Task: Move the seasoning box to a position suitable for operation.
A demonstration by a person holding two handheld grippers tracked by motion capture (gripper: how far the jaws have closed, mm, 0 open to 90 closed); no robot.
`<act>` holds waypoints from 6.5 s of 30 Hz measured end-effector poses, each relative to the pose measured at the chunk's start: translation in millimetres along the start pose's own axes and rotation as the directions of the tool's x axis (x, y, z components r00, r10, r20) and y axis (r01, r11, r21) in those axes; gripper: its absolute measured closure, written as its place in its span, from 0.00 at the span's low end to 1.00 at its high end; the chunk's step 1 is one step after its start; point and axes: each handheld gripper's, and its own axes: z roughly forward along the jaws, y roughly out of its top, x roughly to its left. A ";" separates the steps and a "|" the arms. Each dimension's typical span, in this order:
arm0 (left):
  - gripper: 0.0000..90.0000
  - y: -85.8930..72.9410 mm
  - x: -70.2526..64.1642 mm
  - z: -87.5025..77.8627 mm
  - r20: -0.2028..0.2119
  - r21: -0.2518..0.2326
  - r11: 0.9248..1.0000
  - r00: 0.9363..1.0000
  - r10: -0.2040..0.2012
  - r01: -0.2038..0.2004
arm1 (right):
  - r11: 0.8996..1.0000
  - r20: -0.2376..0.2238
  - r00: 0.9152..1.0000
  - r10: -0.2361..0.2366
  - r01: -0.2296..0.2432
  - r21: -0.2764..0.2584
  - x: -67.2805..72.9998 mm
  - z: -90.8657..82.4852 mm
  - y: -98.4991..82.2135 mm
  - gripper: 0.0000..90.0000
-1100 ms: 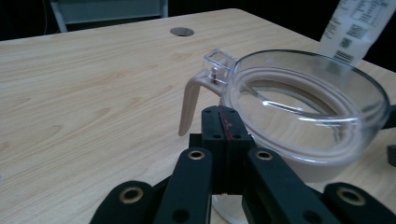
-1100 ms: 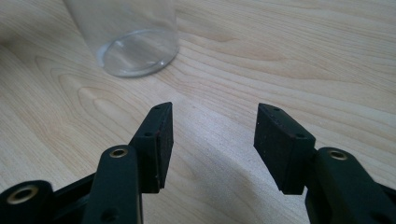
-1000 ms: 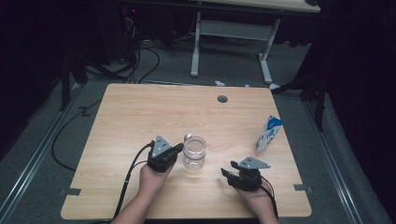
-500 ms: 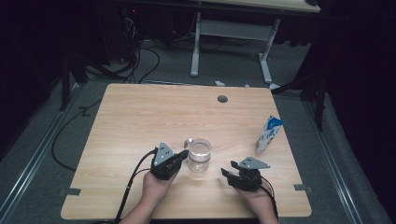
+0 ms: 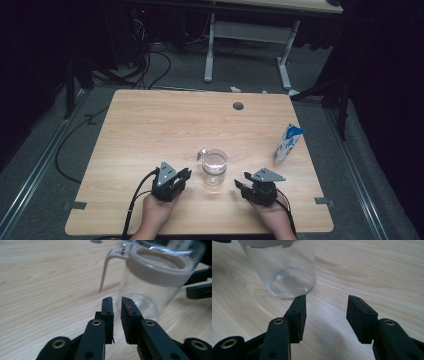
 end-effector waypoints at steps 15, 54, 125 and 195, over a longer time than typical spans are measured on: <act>0.81 32.4 13.1 8.9 0.022 -0.048 0.995 0.996 0.092 -0.091 | 0.996 0.040 0.999 -0.023 0.027 -0.084 -0.2 7.2 39.1 0.72; 1.00 73.5 -5.9 42.0 0.019 -0.109 0.991 0.997 0.076 -0.073 | 0.992 -0.030 0.999 -0.045 0.041 -0.120 0.6 -6.7 34.9 1.00; 1.00 32.1 -18.2 8.4 0.060 -0.108 0.993 0.997 0.052 -0.045 | 0.974 -0.071 0.992 -0.103 0.086 -0.210 24.4 -13.1 50.7 1.00; 1.00 38.6 -28.7 9.2 0.122 -0.186 0.982 0.992 -0.016 0.039 | 0.970 -0.091 0.990 -0.110 0.087 -0.226 31.3 -4.3 49.6 1.00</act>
